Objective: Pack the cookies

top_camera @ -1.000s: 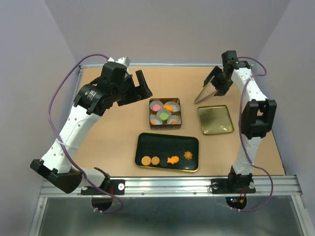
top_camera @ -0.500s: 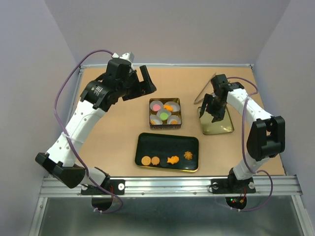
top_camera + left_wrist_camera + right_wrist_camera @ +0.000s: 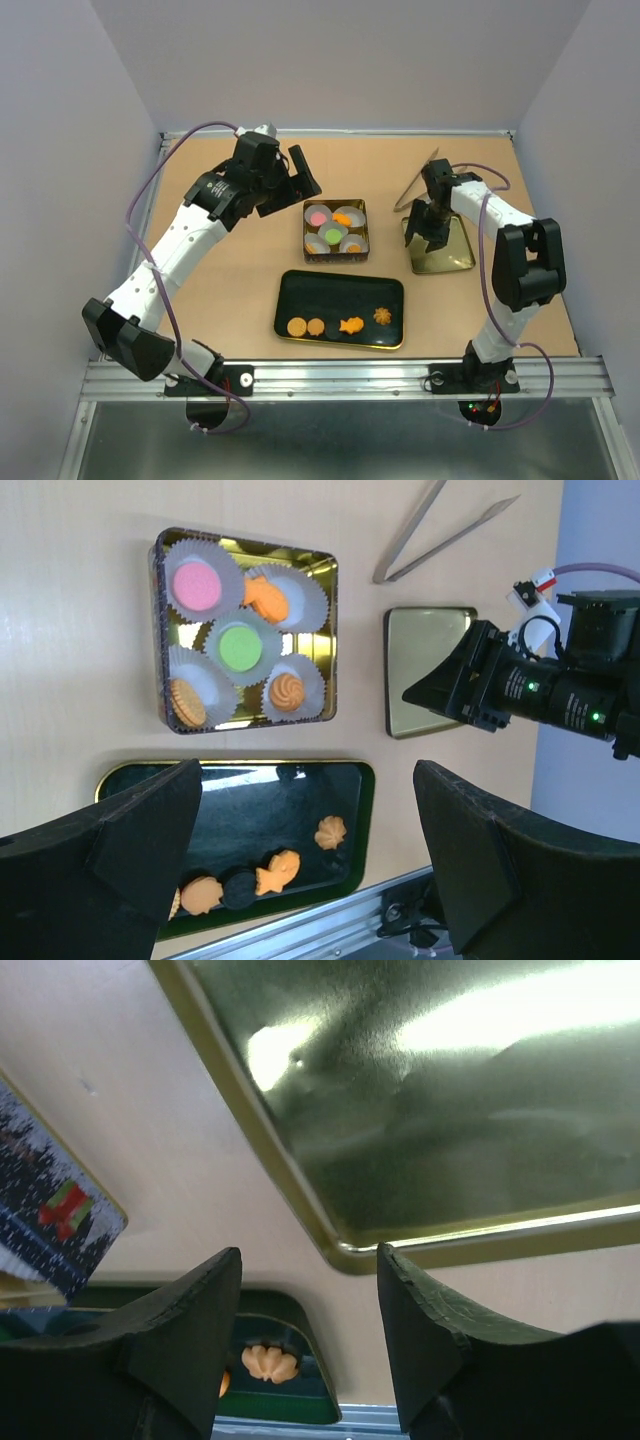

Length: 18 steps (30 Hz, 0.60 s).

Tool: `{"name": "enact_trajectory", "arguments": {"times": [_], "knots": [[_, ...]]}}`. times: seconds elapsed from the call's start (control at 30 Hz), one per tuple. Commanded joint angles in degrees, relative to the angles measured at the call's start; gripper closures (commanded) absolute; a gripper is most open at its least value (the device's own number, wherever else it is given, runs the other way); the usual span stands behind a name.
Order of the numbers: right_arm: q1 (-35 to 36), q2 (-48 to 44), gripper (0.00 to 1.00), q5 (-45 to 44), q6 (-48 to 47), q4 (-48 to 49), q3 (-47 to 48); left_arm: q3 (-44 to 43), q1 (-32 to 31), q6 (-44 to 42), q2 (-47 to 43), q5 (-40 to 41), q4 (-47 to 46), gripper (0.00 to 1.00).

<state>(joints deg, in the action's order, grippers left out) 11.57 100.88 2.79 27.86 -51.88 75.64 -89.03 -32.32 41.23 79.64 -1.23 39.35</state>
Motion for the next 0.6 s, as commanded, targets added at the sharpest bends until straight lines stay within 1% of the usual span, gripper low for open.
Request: {"name": "enact_trajectory", "arguments": {"times": [0.0, 0.07, 0.13, 0.2, 0.27, 0.37, 0.43, 0.57], "knots": [[0.2, 2.9, 0.39, -1.6, -0.3, 3.4, 3.0, 2.5, 0.0, -2.1, -1.6, 0.2, -3.2, 0.01], [0.4, 5.5, 0.41, -2.3, -0.3, 3.3, 4.0, 0.5, 0.2, -3.4, -0.4, 0.1, -0.8, 0.01], [0.5, 6.8, 0.41, -2.3, -0.4, 3.3, 4.8, -0.7, 0.1, -4.6, -0.2, 0.4, -0.2, 0.01], [0.8, 9.2, 0.42, -2.5, -1.0, 3.4, 6.3, 0.5, 0.2, -4.7, -1.3, 2.6, -1.1, 0.01], [1.3, 11.7, 0.42, -4.7, -1.2, 3.3, 8.0, 3.4, 0.8, -4.4, -3.3, 3.3, -2.6, 0.01], [1.7, 13.3, 0.43, -5.1, -1.5, 3.2, 9.4, 7.5, 1.4, -3.8, -6.1, 2.6, -4.0, 0.01], [2.0, 14.0, 0.43, -5.2, -1.4, 3.2, 10.1, 8.6, 1.6, -4.0, -7.0, 2.3, -4.3, 0.01], [3.0, 14.6, 0.46, -6.8, -1.8, 2.9, 10.3, 9.8, 2.0, -4.8, -6.4, 1.8, -4.7, 0.01]]}}
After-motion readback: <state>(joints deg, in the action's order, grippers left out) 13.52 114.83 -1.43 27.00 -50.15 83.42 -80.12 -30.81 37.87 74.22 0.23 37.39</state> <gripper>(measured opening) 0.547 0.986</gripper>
